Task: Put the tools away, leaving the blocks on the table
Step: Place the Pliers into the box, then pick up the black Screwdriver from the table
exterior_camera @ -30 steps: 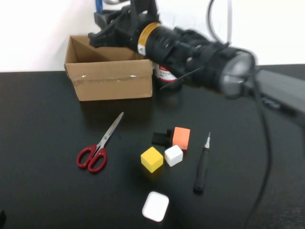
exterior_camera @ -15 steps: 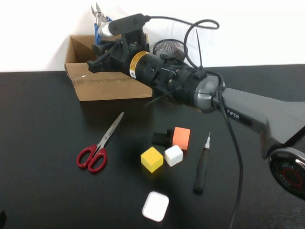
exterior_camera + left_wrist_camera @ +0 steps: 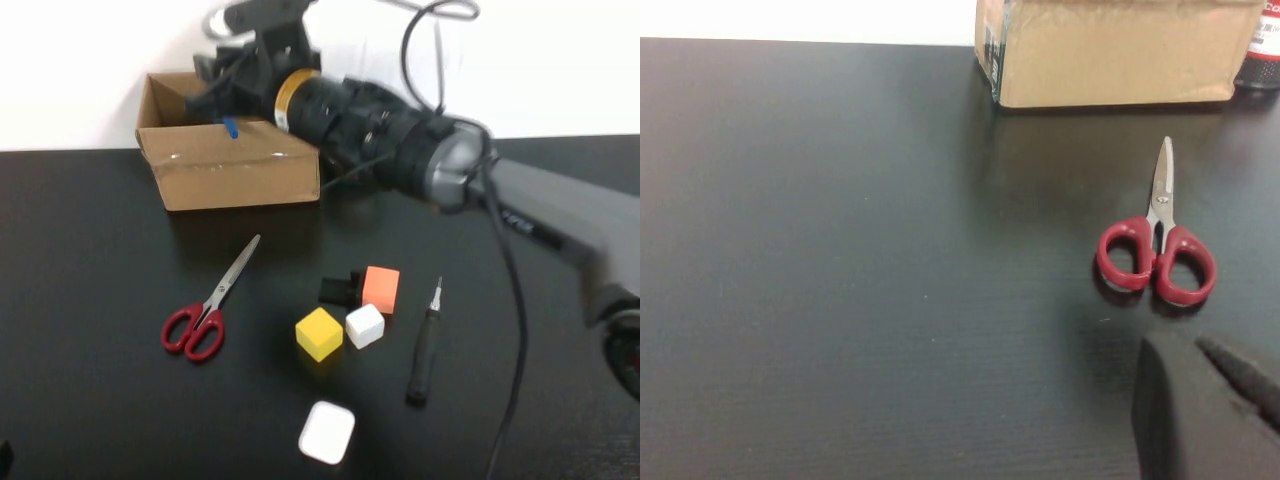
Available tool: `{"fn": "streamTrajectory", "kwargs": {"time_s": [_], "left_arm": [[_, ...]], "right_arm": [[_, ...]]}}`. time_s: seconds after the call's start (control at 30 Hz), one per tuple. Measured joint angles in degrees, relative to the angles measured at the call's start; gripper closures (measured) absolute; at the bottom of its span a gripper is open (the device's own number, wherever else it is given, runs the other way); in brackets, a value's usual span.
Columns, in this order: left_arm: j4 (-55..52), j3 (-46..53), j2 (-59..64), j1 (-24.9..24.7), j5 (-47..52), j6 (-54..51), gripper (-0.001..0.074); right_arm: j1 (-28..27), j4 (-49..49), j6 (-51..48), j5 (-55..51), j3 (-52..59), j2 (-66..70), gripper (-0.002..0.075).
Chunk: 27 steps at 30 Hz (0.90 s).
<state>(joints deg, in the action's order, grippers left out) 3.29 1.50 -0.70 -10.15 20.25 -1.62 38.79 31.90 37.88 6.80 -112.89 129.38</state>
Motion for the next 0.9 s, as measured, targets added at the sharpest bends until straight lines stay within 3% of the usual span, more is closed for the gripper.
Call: {"fn": "streamTrajectory", "kwargs": {"time_s": [0.23, 0.37, 0.57, 0.77, 0.9], "left_arm": [[0.0, 0.0, 0.0, 0.0, 0.0, 0.0, 0.0738], [0.0, 0.0, 0.0, 0.0, 0.0, 0.0, 0.0738], [0.0, 0.0, 0.0, 0.0, 0.0, 0.0, 0.0739], [0.0, 0.0, 0.0, 0.0, 0.0, 0.0, 0.0738], [0.0, 0.0, 0.0, 0.0, 0.0, 0.0, 0.0739]], "right_arm": [[0.0, -0.19, -0.87, -22.69, 0.0, -9.8, 0.0552], [0.0, -0.65, -9.68, -40.2, -0.04, -14.18, 0.0552], [0.0, -7.74, -22.25, -56.15, -0.19, -15.33, 0.0552], [0.0, -21.35, -27.87, -58.59, 4.19, -15.38, 0.0552], [0.0, -31.9, -34.05, -53.75, 6.4, -14.34, 0.0552]]}}
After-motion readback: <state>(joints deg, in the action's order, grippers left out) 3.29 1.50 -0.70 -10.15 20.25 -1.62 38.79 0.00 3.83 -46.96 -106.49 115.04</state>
